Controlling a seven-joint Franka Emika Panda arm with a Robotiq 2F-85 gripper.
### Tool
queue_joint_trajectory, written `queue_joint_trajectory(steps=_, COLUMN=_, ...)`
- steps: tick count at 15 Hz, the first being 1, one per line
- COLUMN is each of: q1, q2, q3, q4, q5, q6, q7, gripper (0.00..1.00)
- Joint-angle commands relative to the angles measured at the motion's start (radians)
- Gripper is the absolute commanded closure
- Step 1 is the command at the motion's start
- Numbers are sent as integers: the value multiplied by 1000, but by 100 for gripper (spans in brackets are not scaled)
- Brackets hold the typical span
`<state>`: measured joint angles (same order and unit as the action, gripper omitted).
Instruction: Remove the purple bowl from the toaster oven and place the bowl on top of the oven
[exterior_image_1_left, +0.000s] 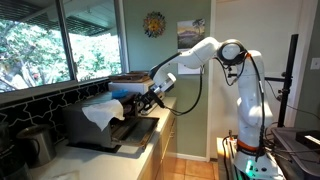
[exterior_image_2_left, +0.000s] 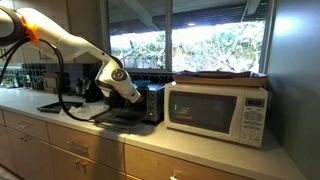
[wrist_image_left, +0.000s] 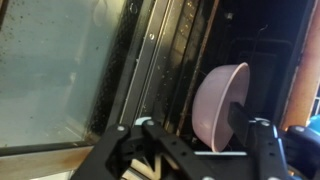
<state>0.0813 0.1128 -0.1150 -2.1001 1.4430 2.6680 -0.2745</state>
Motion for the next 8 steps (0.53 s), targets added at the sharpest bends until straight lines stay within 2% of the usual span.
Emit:
queue_joint_trajectory(steps=1, q1=-2, q2=39, q3=5, q4=32, q5=13, q6=-23, q7=-9, gripper=57)
queue_joint_trajectory(steps=2, q1=-2, q2=39, q3=6, q4=28, q5=2, q6=-29, q7=0, gripper=58)
queue_joint_trajectory(steps=6, q1=0, q2=10, q3=9, q4=-2, q5=-23, q6=-24, q7=16, gripper=91)
queue_joint_trajectory(steps=8, q1=1, q2=-22, q3=7, q4=-32, q5=-53, q6=-24, q7=38, gripper=100)
